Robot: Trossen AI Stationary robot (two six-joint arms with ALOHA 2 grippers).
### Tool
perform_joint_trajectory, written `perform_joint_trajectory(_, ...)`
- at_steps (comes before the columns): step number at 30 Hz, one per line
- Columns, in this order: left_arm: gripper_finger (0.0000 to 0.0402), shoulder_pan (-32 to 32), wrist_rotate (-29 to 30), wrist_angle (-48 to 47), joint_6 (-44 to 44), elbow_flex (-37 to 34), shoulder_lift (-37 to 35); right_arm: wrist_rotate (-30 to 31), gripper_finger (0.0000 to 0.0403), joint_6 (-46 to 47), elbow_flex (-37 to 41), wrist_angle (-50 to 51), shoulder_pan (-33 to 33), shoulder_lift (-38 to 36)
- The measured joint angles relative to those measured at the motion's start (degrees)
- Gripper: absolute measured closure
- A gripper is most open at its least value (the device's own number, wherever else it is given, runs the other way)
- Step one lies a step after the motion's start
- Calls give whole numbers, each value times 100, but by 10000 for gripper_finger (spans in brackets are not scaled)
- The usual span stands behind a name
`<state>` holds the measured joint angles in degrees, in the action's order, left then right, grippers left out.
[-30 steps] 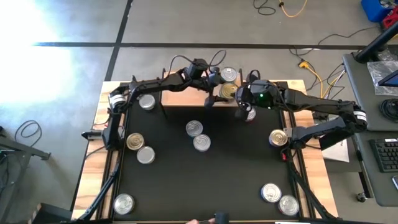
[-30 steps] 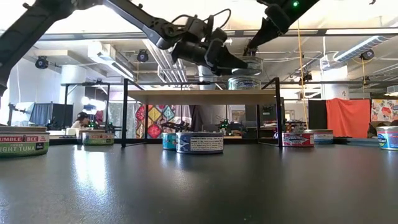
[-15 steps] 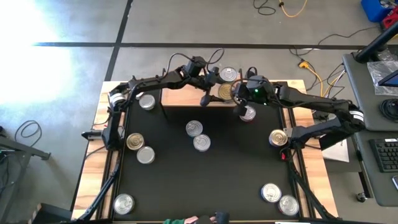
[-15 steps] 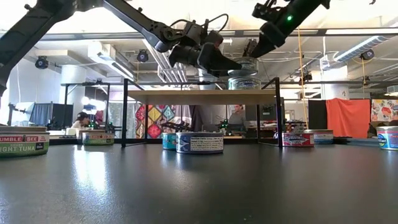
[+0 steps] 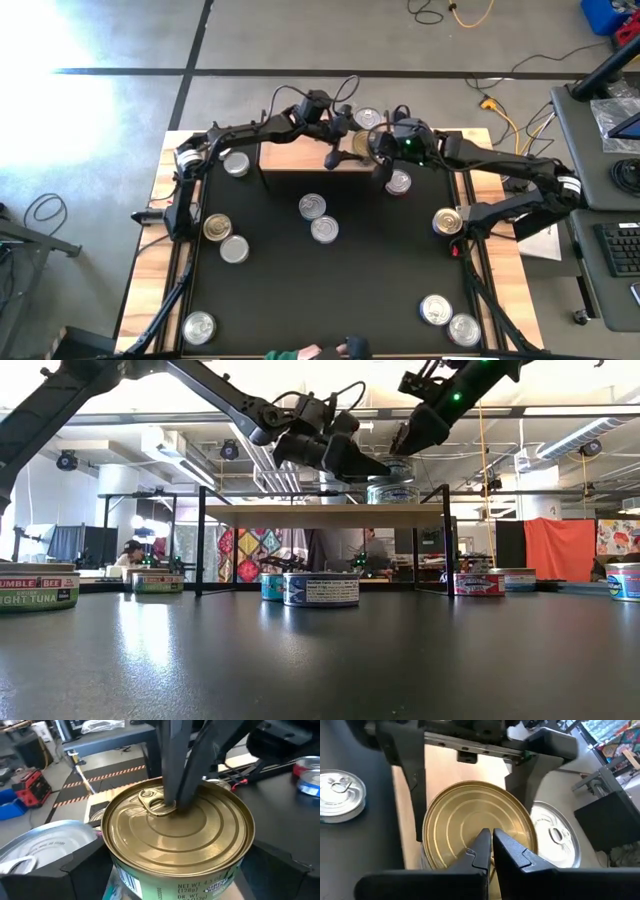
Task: Stack canned seafood by type on shelf
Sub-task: Stack the green tuna can on top of the green tuna can on the shelf
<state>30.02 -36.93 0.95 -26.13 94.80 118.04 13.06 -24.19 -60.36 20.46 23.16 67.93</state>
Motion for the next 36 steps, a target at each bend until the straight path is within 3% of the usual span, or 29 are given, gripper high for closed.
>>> perform_joint_trajectory(5, 45, -66, 764, -8, 33, 0, 0, 0, 390, 11, -2, 3, 50, -25)
perform_joint_trajectory(29, 44, -143, 575, -210, 729, 11, 74, 0, 390, 210, 21, 32, 52, -41)
perform_joint_trajectory(36, 40, -149, 285, -223, 870, 15, 74, -2, 390, 321, 190, 56, 52, -36)
